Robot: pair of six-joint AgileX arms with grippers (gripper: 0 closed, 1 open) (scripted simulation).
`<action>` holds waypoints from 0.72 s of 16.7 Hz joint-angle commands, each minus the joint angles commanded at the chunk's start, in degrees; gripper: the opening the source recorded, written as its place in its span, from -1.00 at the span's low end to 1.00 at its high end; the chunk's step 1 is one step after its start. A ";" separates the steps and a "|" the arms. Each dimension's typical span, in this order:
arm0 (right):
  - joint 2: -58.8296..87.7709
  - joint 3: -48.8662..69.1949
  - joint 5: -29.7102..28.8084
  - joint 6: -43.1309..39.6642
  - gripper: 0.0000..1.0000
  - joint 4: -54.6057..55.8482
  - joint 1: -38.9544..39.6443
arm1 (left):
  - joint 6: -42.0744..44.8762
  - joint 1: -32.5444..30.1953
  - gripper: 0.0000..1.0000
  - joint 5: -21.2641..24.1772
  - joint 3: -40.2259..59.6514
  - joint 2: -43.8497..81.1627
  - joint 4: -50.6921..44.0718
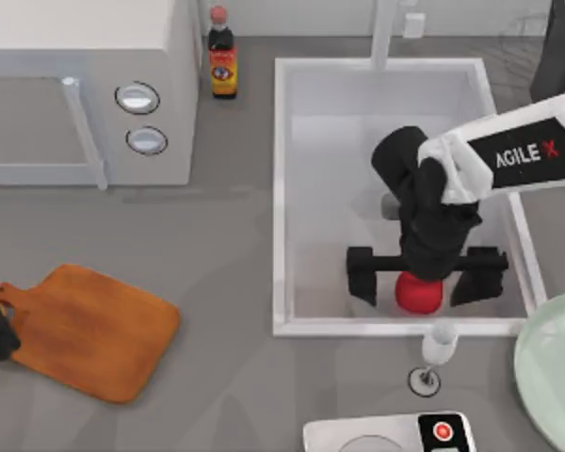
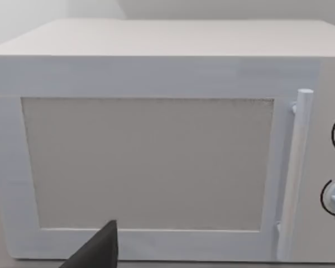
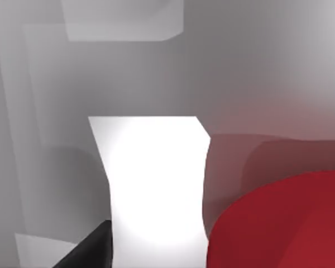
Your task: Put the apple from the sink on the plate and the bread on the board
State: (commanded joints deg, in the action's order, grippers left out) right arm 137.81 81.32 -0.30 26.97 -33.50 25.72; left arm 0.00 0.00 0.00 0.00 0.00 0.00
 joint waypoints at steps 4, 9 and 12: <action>0.00 0.00 0.00 0.00 0.85 0.00 0.00 | 0.00 0.00 1.00 0.00 0.00 0.00 0.00; 0.00 0.00 0.00 0.00 0.10 0.00 0.00 | 0.00 0.00 1.00 0.00 0.00 0.00 0.00; 0.00 0.00 0.00 0.00 -0.36 0.00 0.00 | 0.00 0.00 1.00 0.00 0.00 0.00 0.00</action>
State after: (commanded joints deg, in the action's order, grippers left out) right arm 137.81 81.32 -0.30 26.97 -33.50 25.72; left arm 0.00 0.00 0.00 0.00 0.00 0.00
